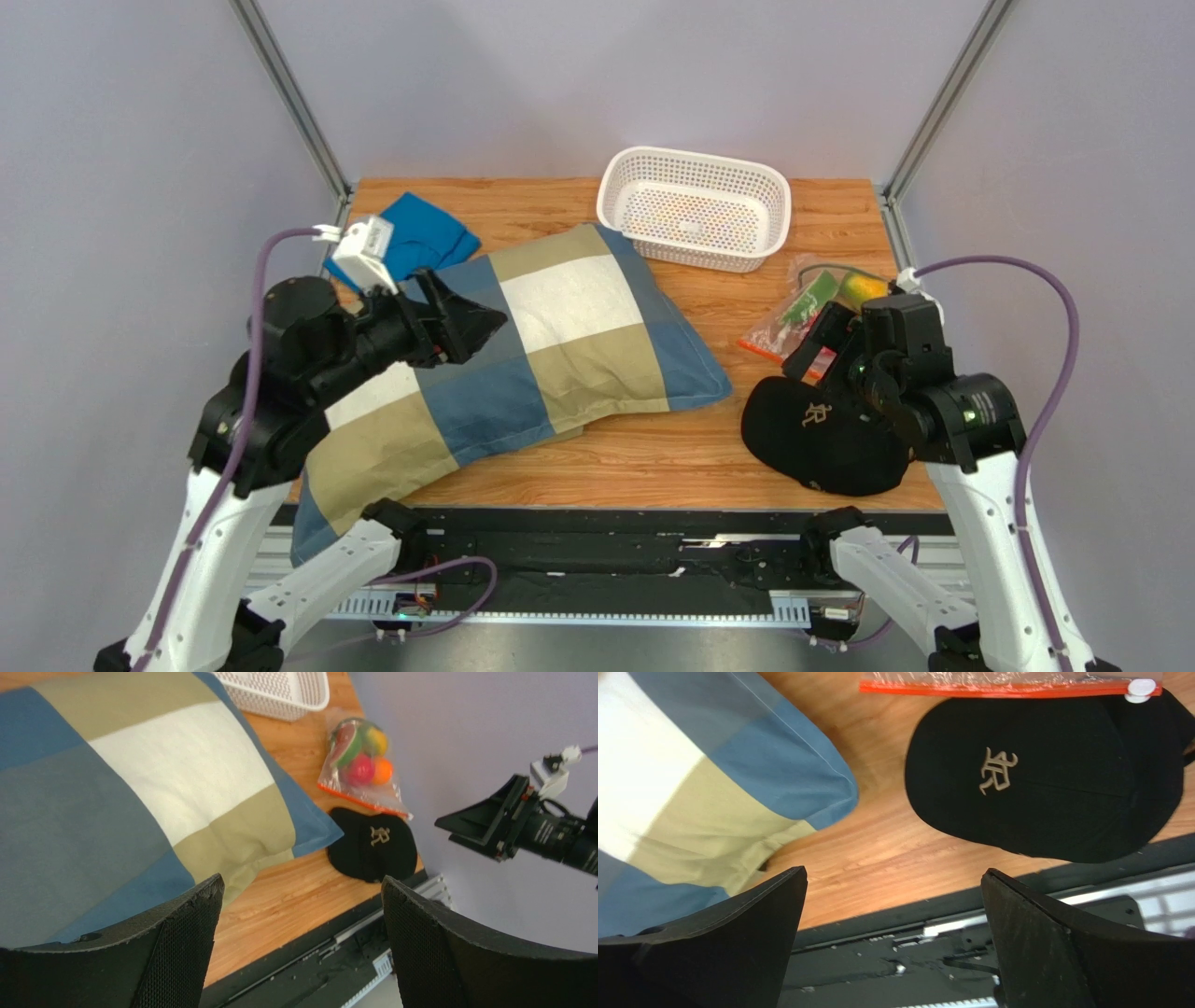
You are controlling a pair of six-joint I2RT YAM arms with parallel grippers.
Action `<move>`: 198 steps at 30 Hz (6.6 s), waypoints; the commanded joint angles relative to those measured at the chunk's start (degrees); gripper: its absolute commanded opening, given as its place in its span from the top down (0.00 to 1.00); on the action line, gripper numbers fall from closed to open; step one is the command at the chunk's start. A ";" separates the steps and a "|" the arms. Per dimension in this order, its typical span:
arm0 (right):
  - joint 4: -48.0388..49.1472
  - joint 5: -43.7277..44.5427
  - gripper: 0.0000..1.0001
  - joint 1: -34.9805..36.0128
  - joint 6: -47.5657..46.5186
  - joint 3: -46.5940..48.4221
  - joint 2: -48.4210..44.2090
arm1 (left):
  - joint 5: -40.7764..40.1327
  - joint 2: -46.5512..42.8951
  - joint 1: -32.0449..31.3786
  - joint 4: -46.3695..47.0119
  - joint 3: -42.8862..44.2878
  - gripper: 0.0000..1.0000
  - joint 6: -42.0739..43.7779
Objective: Open the zip-top bag and remove the fake food
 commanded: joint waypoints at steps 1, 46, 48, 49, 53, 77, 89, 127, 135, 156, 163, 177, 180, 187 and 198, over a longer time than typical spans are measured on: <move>-3.00 -0.19 0.00 0.20 -8.89 4.88 5.35 | -0.09 6.08 -8.62 6.43 -3.44 0.13 3.26; -3.18 0.32 0.09 -13.77 -9.16 5.07 14.68 | -4.94 80.55 -22.03 26.82 22.62 1.00 5.02; -2.48 1.47 0.08 -13.94 -9.25 4.81 15.11 | -6.26 76.68 -22.12 26.39 18.55 1.00 4.06; -2.04 1.73 0.08 -13.95 -9.25 4.64 15.64 | -6.35 75.63 -22.03 25.52 14.96 1.00 3.53; -0.37 1.91 0.08 -13.95 -8.55 5.33 17.48 | -5.38 67.37 -23.79 27.79 4.58 1.00 4.05; 0.25 -6.53 0.06 -15.35 -9.60 1.83 13.98 | 11.75 93.63 -25.29 44.58 36.11 0.01 5.99; -1.68 -3.54 0.06 -15.35 -9.25 1.91 13.36 | 6.67 85.82 -22.56 46.44 26.27 0.01 7.74; 3.94 -6.88 0.02 -35.38 -2.31 -3.99 18.19 | 20.29 78.96 -22.38 68.40 20.38 1.00 -41.56; 5.62 -11.89 0.03 -39.25 -1.16 0.58 23.37 | 18.44 75.44 -22.82 67.00 17.66 1.00 -42.44; 11.67 -13.92 0.05 -41.89 7.54 -2.13 24.96 | 19.31 71.84 -22.30 65.33 14.14 1.00 -40.07; 20.02 -19.45 0.83 -39.27 4.82 -2.40 30.75 | 20.02 67.28 -22.38 58.59 11.85 1.00 -26.42; 1.66 -12.41 1.00 -23.01 16.15 8.94 26.98 | -1.08 53.82 -30.73 41.02 12.22 0.40 33.75; 1.31 -11.72 1.00 -20.55 16.59 9.64 27.42 | -0.37 56.36 -32.93 40.21 16.22 0.40 35.95; 0.95 -11.36 1.00 -19.92 15.54 11.40 28.12 | 1.03 57.69 -33.55 40.18 20.38 0.39 36.92; 0.96 -15.40 1.00 -19.31 18.70 13.60 29.97 | 15.80 70.15 -33.63 39.41 29.59 0.35 34.73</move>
